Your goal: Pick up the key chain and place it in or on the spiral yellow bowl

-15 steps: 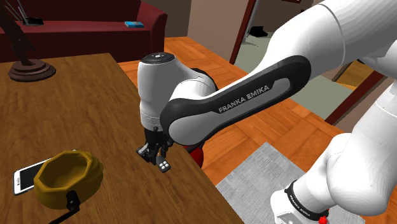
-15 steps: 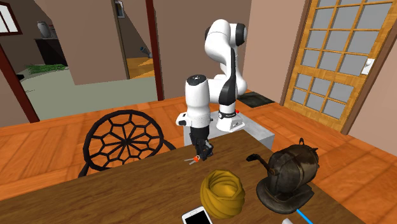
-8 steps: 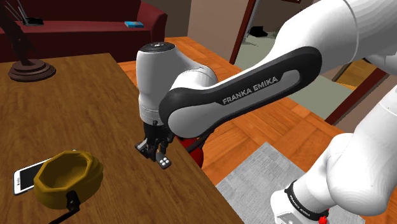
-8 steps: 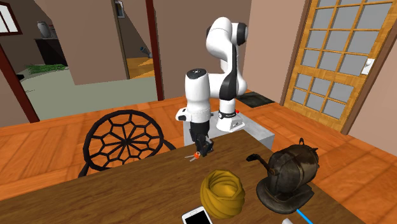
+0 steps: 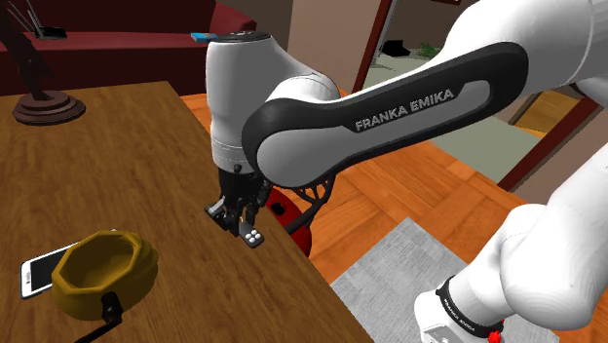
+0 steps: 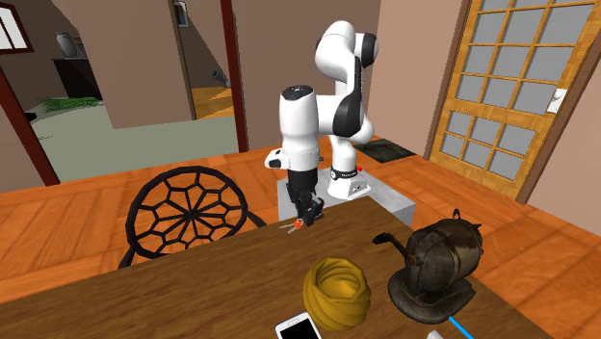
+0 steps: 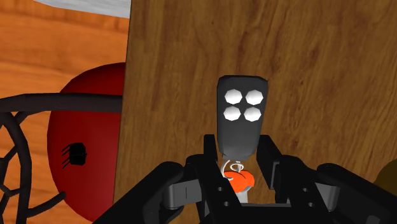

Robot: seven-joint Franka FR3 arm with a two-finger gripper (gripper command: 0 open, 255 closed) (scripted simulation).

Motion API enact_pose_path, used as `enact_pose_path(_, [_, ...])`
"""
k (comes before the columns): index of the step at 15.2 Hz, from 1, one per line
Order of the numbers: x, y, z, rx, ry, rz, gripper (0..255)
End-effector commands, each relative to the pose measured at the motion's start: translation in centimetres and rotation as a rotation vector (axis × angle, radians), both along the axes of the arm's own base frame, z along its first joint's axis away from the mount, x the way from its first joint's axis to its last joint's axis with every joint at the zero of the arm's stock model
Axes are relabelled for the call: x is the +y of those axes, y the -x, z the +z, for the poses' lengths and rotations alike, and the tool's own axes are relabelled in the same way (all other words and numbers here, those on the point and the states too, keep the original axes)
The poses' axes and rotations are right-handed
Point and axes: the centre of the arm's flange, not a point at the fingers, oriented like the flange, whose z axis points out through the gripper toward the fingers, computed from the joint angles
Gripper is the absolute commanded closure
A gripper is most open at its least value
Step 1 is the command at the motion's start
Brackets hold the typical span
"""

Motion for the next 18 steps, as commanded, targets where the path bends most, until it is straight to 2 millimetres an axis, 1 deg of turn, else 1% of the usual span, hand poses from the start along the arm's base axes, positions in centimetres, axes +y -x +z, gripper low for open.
enact_pose_path(1, [-0.1, 0.0, 1.1, 0.0, 0.0, 0.0, 255])
enact_pose_path(18, [-0.1, 0.0, 10.1, 0.0, 0.0, 0.0, 255])
